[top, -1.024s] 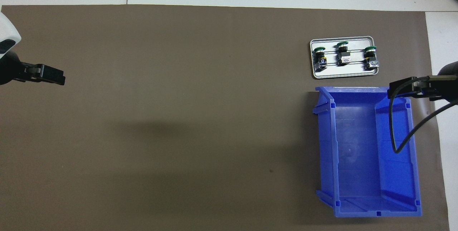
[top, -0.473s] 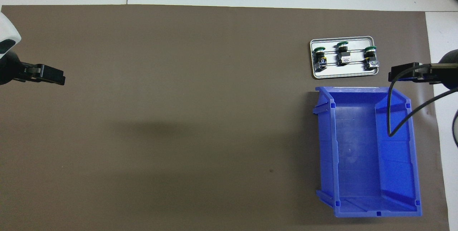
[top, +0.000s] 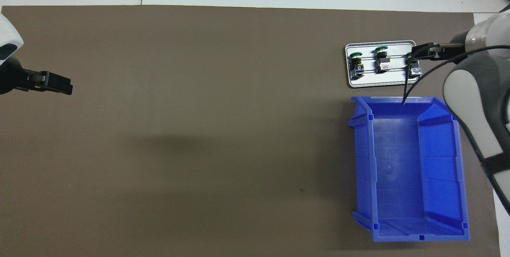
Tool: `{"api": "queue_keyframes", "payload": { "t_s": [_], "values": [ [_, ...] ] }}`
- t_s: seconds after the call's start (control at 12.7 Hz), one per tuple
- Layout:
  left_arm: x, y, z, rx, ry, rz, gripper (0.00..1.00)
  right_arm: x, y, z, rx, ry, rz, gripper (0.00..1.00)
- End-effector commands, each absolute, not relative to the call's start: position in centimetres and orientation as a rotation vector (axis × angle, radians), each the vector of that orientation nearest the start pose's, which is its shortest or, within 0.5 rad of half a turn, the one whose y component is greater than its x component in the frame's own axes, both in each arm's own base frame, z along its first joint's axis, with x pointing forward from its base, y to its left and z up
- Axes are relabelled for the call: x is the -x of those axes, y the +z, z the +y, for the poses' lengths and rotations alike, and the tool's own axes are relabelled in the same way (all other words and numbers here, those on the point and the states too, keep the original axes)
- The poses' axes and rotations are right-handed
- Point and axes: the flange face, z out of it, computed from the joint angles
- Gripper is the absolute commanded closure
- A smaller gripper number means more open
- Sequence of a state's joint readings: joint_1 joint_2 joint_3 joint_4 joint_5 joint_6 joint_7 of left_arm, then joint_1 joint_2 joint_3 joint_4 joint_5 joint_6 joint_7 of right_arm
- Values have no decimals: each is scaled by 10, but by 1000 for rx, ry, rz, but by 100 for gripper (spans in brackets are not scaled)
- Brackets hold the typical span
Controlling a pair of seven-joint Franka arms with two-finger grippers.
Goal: Place and press button with both arms
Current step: 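Grasp a green-capped button on the tray with the right gripper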
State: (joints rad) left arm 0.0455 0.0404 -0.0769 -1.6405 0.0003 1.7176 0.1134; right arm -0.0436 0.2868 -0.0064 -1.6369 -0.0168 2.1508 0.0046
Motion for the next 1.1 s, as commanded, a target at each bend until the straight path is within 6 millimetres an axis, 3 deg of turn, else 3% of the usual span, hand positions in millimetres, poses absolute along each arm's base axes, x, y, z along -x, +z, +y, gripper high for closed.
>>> {"api": "queue_keyframes", "payload": {
  "t_s": [0.0, 0.39, 0.79, 1.02],
  "values": [
    [-569, 583, -14, 3115, -61, 210, 0, -702, 420, -36, 3122, -426, 18, 0],
    [-569, 583, -15, 3115, -61, 212, 0, -717, 335, -34, 3114, -439, -117, 0],
    [-569, 583, -14, 3115, -61, 210, 0, -709, 313, -34, 3116, -403, -132, 1],
    [-569, 583, -14, 3115, -61, 210, 0, -705, 301, -33, 3116, -391, -138, 12]
  ]
}}
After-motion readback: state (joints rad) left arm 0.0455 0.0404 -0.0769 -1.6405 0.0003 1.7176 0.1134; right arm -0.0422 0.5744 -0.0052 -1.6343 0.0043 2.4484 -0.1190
